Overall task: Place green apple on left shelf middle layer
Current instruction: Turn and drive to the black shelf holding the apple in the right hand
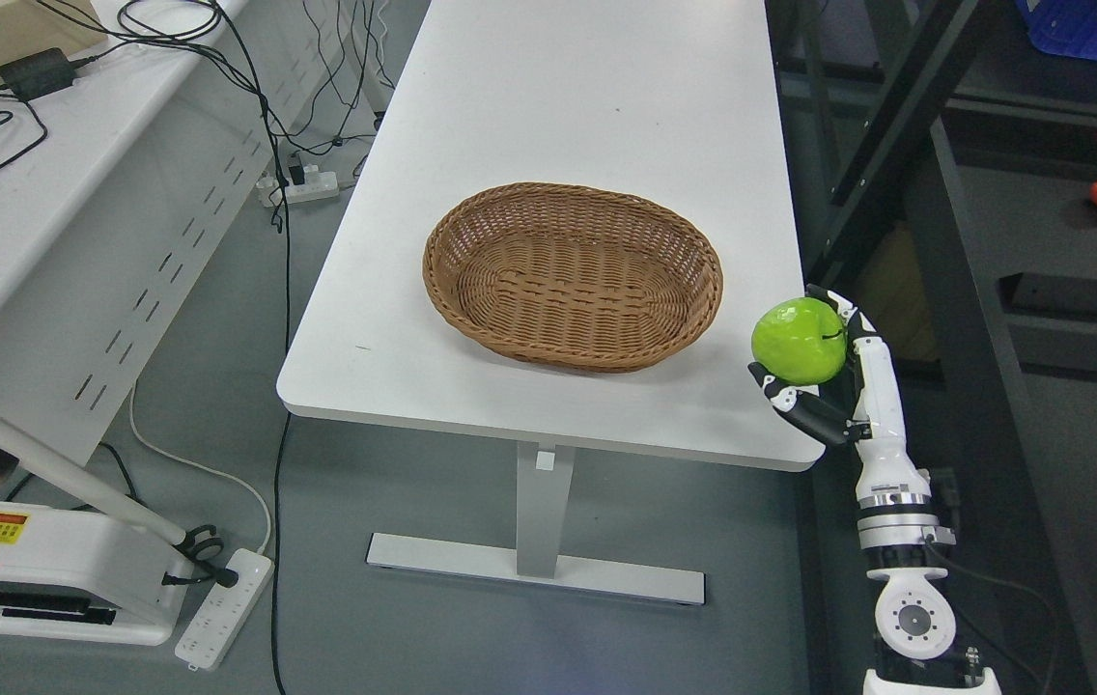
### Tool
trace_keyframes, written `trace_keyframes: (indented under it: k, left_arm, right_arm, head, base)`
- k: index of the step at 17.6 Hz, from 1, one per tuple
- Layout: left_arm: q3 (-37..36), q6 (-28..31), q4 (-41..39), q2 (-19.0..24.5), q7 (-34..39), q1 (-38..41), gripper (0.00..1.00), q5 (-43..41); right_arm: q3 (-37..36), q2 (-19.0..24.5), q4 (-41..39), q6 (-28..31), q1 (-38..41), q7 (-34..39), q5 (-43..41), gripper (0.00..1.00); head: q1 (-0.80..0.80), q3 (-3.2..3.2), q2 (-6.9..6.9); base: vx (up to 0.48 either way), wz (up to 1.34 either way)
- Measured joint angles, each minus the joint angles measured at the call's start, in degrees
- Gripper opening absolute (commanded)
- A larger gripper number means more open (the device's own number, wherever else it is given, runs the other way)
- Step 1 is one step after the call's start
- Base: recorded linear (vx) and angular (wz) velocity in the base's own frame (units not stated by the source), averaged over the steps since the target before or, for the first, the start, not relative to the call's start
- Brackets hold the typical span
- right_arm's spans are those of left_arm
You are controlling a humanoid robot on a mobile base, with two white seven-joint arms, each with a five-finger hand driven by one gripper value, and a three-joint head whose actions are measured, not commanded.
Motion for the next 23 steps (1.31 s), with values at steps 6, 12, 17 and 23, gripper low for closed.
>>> trace_keyframes:
  k: [6,12,17,23]
  left_arm:
    - [0.0,0.12,0.0,0.0,0.0,0.0,1.0,0.0]
    - [0.0,0.08,0.0,0.0,0.0,0.0,1.0,0.0]
    - [0.0,0.03,0.0,0.0,0.0,0.0,1.0,0.0]
    - [0.0,0.0,0.0,0.0,0.0,0.01,1.0,0.0]
  right_arm:
    - [1.56,0.28,-0.85,0.3,2.42,0.17,-0.21,0.0]
    - [3.27,0.4,-1.21,0.32,3.38,0.35,-0.27,0.0]
    - [4.09,0.46,-1.4,0.32,3.71,0.03,-0.28,0.0]
    - [4.64,0.5,-1.49,0.32,3.86,0.01,-0.29,0.0]
  head:
    - [0.0,0.0,0.0]
    - [0.0,0.0,0.0]
    - [0.0,0.0,0.0]
    - [0.0,0.0,0.0]
  base:
    - [-0.089,-0.11]
    - [-0.149,-0.05]
    - [-0.181,0.05]
    - [-0.205,0.13]
